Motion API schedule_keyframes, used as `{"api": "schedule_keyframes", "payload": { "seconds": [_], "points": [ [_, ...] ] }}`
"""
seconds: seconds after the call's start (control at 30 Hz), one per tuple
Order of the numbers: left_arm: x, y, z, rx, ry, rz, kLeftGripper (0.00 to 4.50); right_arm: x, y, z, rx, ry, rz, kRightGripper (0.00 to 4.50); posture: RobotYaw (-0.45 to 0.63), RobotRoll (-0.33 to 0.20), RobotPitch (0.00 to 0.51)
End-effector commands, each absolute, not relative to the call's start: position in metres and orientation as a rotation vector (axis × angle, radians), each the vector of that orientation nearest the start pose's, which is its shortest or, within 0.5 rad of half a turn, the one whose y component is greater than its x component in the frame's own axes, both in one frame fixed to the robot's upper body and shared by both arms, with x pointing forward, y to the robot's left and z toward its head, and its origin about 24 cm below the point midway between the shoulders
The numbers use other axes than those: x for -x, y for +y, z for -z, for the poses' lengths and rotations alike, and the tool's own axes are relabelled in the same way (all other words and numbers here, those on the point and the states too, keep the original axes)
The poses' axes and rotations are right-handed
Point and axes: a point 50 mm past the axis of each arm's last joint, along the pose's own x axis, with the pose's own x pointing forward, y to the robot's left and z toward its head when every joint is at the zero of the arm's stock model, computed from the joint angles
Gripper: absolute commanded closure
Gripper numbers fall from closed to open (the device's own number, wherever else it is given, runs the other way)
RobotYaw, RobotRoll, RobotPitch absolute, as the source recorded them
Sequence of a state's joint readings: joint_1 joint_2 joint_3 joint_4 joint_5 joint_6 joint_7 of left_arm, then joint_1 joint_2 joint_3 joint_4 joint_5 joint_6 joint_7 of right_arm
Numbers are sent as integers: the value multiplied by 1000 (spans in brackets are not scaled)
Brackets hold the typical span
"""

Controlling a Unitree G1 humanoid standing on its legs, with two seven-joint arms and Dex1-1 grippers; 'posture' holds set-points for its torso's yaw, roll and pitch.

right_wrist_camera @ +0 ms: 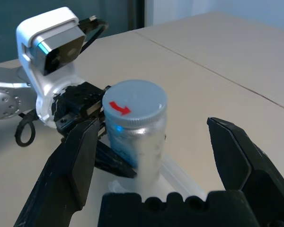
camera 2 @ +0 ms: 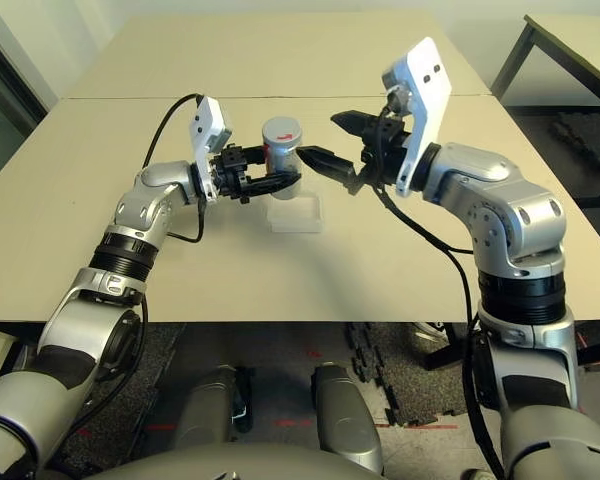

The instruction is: Pour the medicine from the bottle into the box.

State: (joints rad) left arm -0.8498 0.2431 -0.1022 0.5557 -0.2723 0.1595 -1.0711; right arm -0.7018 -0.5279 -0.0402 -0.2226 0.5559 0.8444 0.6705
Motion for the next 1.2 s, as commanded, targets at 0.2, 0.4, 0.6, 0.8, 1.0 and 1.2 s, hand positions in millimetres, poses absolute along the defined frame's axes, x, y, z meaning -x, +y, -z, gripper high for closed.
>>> {"api": "schedule_keyframes", "payload": {
  "seconds": [0.2, 0.4, 0.6, 0.8, 1.0, 1.2],
  "points": [
    [-355, 84, -166, -124, -76, 1268, 1860, -310, -123, -235, 137, -5, -1016, 0, -225, 0, 93],
    [-354, 82, -167, -118, -77, 1273, 1860, -318, -113, -235, 172, -8, -1020, 0, -225, 0, 95],
    [-352, 80, -167, -114, -77, 1278, 1860, -323, -109, -236, 180, -21, -1016, 0, -220, 0, 98],
    [-351, 80, -167, -114, -73, 1276, 1860, -323, -106, -237, 172, -30, -1018, 590, -219, 0, 99],
    [-351, 81, -166, -115, -68, 1275, 1860, -321, -105, -237, 164, -33, -1022, 1772, -223, 0, 99],
    [-352, 83, -160, -130, -38, 1266, 1860, -321, -103, -243, 144, -59, -1016, 1772, -227, 0, 98]
  ]
}}
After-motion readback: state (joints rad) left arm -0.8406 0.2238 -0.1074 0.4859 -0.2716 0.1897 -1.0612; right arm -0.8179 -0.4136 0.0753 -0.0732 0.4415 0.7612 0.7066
